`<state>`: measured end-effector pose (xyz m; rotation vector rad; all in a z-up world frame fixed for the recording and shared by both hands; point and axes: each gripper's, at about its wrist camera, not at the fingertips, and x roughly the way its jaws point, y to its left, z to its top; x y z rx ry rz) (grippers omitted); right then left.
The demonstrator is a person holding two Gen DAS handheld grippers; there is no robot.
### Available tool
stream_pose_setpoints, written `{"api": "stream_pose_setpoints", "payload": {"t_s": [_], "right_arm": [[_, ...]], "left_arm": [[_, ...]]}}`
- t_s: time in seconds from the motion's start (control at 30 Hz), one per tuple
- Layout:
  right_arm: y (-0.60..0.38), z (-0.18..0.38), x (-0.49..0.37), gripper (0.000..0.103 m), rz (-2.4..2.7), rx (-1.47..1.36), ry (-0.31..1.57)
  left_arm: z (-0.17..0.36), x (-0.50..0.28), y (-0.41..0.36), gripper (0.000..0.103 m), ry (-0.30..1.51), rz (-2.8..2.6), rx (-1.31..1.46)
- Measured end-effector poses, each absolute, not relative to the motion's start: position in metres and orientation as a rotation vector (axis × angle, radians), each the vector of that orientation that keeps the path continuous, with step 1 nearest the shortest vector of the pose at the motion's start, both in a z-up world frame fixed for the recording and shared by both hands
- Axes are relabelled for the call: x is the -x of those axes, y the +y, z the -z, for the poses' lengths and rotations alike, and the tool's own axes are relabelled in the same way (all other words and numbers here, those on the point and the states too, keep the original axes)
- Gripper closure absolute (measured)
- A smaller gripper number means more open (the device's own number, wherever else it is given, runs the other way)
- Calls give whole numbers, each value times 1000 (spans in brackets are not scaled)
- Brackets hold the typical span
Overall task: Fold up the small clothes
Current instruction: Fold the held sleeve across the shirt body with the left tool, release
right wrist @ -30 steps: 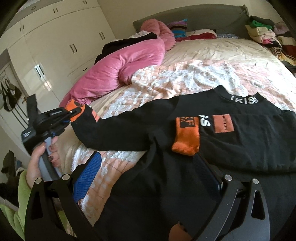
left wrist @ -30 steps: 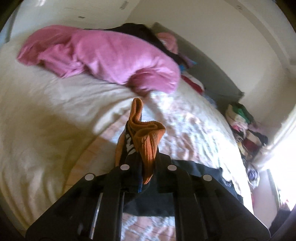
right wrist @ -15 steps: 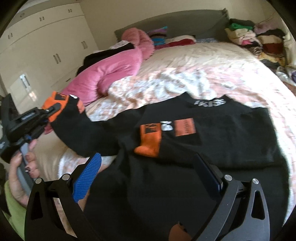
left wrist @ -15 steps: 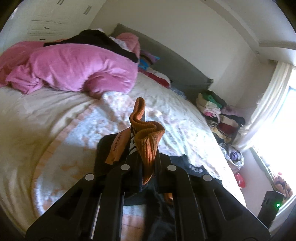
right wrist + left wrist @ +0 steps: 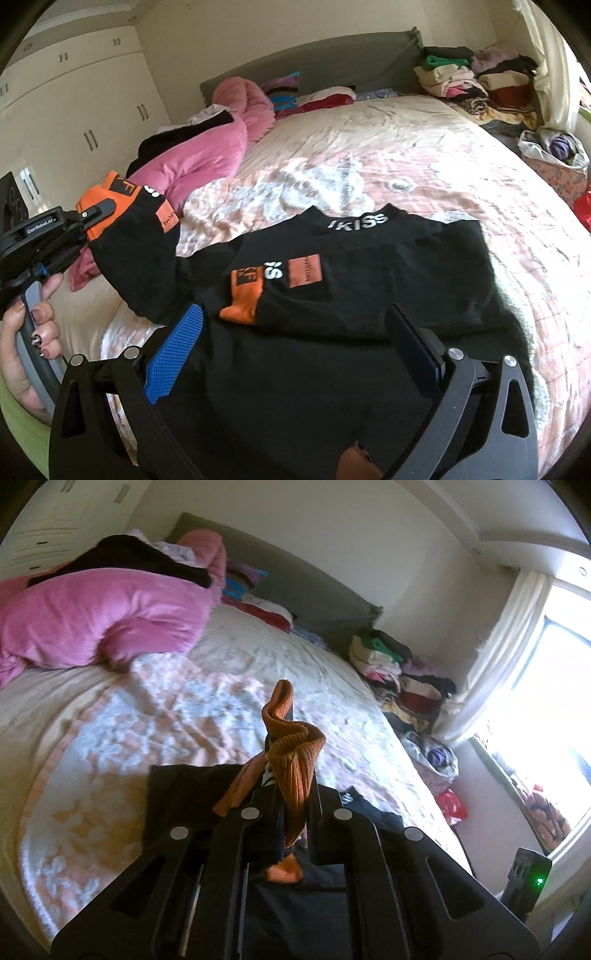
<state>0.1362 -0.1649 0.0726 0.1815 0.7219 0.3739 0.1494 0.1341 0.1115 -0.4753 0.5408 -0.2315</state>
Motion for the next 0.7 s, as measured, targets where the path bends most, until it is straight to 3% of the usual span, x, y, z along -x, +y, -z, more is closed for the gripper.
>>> {"api": "stream_pose_setpoints", "payload": {"t_s": [0.7], "right_arm": [[-255, -80, -131, 5, -188, -301, 667]], "left_arm": [[-102, -194, 46, 100, 665, 447, 390]]}}
